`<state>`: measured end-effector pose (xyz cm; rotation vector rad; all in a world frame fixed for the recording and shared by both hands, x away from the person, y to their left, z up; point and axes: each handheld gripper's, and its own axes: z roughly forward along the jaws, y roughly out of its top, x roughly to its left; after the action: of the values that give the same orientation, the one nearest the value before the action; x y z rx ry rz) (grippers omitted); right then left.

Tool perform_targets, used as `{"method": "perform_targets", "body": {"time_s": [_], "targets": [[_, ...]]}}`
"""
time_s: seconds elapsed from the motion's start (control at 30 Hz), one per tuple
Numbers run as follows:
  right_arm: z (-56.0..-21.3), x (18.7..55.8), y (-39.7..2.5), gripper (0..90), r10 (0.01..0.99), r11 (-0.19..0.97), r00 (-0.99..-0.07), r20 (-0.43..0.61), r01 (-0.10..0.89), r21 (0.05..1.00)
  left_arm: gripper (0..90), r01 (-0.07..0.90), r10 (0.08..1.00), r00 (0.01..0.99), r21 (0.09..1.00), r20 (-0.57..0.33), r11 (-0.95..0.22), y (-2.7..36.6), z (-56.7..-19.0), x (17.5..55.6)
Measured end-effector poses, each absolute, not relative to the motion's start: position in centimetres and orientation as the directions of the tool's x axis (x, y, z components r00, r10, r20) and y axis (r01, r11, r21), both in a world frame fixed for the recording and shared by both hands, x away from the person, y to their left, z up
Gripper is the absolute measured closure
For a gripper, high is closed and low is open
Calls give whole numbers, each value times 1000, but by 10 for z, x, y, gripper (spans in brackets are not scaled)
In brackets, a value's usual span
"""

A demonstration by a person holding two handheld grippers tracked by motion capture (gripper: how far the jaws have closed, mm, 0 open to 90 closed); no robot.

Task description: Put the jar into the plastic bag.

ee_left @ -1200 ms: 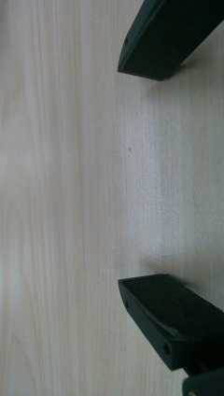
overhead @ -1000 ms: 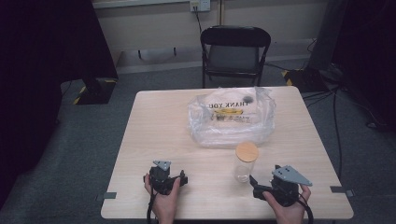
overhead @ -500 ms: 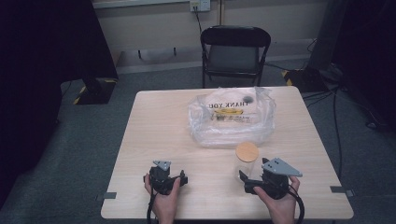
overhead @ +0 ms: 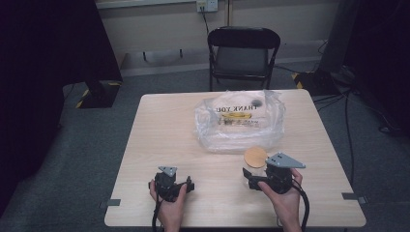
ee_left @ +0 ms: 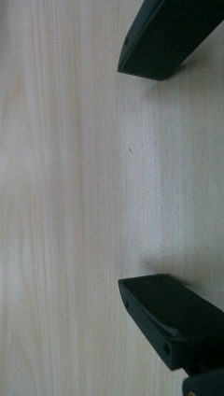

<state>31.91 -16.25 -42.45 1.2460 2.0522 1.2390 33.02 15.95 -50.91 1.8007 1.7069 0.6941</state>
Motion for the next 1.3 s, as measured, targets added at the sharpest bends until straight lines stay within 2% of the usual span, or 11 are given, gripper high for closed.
{"method": "perform_targets", "body": {"time_s": [0.47,0.63,1.3], "targets": [[-429,333,-161,221,855,215,-511,87,503,837,0,709,998,56,704,-9,-34,159,-509,330],[-427,333,-160,242,855,237,-514,59,490,839,0,710,998,56,704,-8,-35,160,-509,330],[-425,330,-162,257,864,231,-500,52,486,843,0,710,998,57,704,-8,-35,160,-509,330]]}}
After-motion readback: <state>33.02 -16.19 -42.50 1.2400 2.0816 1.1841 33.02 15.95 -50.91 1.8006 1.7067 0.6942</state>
